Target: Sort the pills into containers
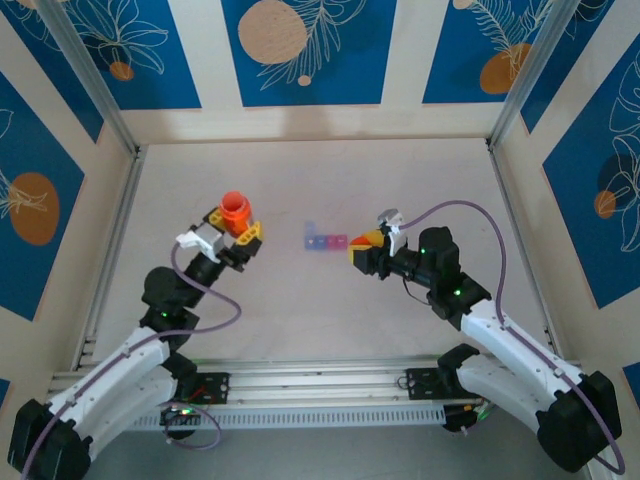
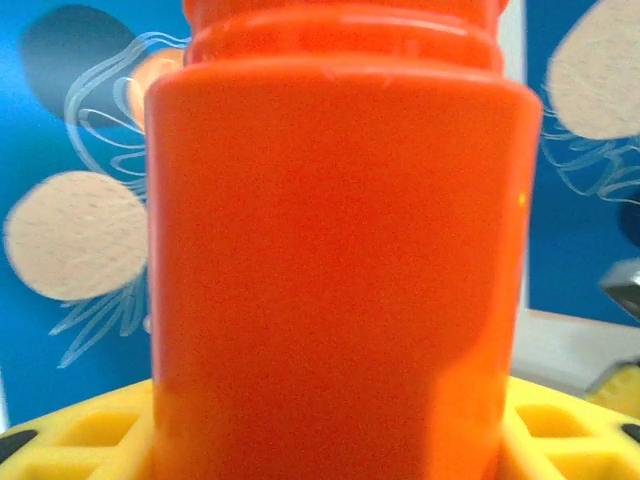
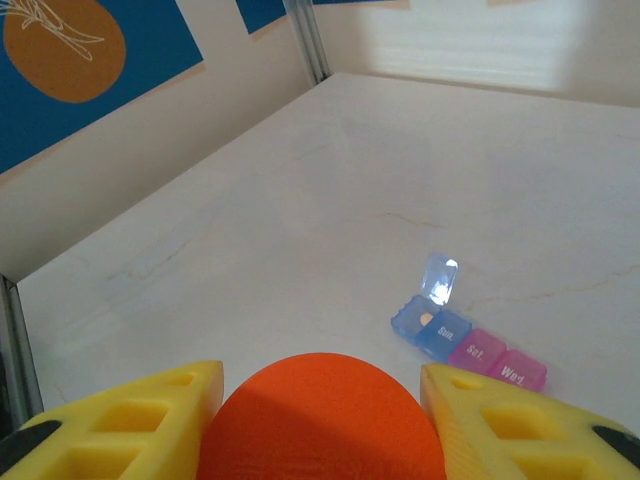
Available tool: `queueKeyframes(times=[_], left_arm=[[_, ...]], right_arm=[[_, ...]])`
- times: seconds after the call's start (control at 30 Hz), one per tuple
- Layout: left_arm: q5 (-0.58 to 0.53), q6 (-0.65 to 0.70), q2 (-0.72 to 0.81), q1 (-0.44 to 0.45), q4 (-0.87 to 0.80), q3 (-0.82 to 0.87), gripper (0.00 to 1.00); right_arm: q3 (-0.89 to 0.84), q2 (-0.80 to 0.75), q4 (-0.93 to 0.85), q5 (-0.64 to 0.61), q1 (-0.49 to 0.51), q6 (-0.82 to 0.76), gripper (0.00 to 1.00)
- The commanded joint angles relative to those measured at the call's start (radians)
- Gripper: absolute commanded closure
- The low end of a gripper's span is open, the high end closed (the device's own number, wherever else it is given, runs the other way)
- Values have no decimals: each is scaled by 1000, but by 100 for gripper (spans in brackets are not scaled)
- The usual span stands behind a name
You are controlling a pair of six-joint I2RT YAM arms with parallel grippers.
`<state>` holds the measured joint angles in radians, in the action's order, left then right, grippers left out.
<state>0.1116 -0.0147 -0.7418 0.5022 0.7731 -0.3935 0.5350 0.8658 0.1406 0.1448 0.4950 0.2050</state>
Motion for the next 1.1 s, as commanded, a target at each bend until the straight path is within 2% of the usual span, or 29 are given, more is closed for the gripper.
queueKeyframes(times=[0.0,0.07,0.13,0.2,0.37,0.57,0.8,1.07], left_arm=[[-28,-44,-73,-29,-256,-23,100],[-47,-55,-124,-25,-425,-83,100],[-103,19,-219,-24,-709,-206,100],[-105,63,-289,-25,-856,-287,100],[-55,146,-425,-24,-1018,-421,100],[-24,378,-635,-24,-1270,-641,100],[-13,557,-777,-24,-1355,-772,100],[-46,662,-901,-9,-1429,-891,100]], right_arm=[[-10,28,66,10,-11,13,70],[-14,36,70,20,-10,18,70],[-25,30,78,11,-9,19,70],[-35,22,82,0,-10,17,70],[-54,5,99,-12,-11,18,70],[-86,-21,120,-26,-13,37,70],[-111,-25,139,-37,-13,66,70],[-115,-25,141,-41,-12,76,70]])
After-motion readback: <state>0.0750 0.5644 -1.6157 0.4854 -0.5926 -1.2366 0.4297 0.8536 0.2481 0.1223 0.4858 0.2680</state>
